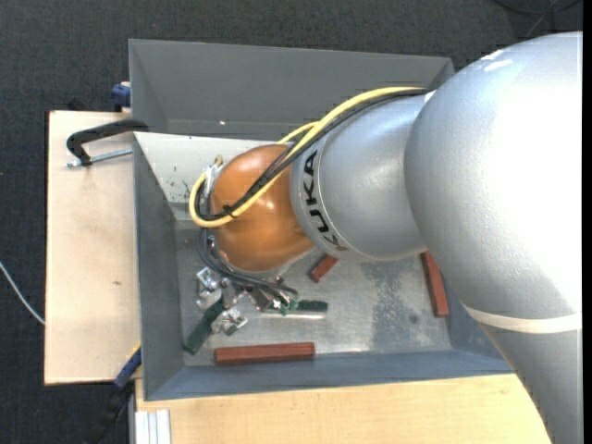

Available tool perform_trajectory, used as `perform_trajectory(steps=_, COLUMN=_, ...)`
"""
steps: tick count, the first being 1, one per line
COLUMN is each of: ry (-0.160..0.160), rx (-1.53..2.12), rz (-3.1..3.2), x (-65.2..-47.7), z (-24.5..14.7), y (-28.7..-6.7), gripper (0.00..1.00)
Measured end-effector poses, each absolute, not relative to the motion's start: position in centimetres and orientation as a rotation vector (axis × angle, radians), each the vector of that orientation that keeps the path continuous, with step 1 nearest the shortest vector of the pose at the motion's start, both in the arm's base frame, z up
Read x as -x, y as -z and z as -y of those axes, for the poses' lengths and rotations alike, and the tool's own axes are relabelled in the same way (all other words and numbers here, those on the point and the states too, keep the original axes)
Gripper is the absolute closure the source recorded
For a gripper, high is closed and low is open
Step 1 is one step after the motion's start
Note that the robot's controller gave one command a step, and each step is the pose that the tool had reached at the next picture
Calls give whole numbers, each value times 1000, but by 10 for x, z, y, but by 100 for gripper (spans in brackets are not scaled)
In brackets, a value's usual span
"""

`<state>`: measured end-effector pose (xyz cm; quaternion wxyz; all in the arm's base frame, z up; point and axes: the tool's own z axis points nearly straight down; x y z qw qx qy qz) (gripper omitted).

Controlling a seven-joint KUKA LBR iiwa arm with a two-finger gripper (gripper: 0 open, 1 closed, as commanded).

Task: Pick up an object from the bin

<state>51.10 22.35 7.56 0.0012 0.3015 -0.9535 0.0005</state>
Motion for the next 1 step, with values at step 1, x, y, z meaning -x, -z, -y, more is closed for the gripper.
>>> perform_trajectory(steps=1, ry=2, rx=-1110, rz=2945, x=-576, z=-160, y=-279, gripper=100)
